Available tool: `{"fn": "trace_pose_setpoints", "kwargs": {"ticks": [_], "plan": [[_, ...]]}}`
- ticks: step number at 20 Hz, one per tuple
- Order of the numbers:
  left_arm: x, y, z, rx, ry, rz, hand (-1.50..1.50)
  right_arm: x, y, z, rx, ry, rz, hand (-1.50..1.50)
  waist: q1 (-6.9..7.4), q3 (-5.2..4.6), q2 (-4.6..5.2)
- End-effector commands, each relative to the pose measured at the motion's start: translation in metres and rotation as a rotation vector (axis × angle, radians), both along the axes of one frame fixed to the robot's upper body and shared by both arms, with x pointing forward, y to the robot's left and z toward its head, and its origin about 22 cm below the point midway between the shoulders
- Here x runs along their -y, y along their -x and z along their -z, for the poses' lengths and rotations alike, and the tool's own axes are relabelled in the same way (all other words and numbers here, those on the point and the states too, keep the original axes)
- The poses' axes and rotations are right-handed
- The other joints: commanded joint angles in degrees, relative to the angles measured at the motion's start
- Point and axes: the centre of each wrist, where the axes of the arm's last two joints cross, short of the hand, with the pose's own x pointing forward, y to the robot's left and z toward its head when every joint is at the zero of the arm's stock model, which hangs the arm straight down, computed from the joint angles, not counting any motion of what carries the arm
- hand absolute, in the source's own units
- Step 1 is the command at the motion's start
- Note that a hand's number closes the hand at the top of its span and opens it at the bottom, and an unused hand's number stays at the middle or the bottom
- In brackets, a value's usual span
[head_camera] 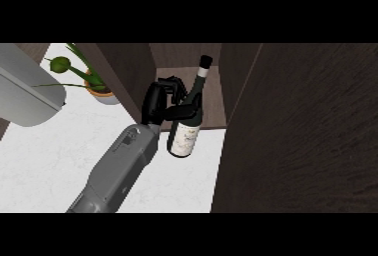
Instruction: Pick up the wine, place it into the cabinet and close the cabinet
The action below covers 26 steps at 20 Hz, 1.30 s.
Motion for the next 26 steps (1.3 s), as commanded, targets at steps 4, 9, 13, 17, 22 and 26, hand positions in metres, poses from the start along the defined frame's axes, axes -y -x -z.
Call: {"fn": "trace_pose_setpoints", "kwargs": {"ticks": [4, 9, 13, 17, 22, 26], "plan": [[0.017, -0.022, -0.012, -0.026, -0.118, -0.048, 1.5, 0.005, 0.024, -0.025, 0.003, -0.1, -0.088, -1.5, -1.7, 0.0, 0.5], [0.007, -0.025, 0.002, -0.093, -0.166, -0.095, 1.5, 0.007, 0.022, -0.029, 0.009, -0.115, -0.084, -1.5, -1.28, -0.04, 0.72], [0.005, -0.034, -0.006, -0.111, -0.091, -0.135, 1.5, 0.011, 0.033, -0.034, -0.006, -0.115, -0.109, -1.5, -2.4, -0.01, 0.68], [0.006, -0.042, -0.013, -0.125, -0.078, -0.142, 1.5, 0.006, 0.026, -0.024, 0.0, -0.111, -0.107, -1.5, -2.93, -0.05, 1.05], [-0.016, -0.043, -0.001, -0.135, -0.096, -0.179, 1.5, 0.006, 0.026, -0.022, 0.001, -0.114, -0.086, -1.5, -2.64, -0.09, 1.27], [-0.006, -0.052, -0.019, -0.106, -0.107, -0.221, 1.5, 0.007, 0.027, -0.018, 0.002, -0.105, -0.134, -1.5, -3.48, -0.01, 1.44]]}}
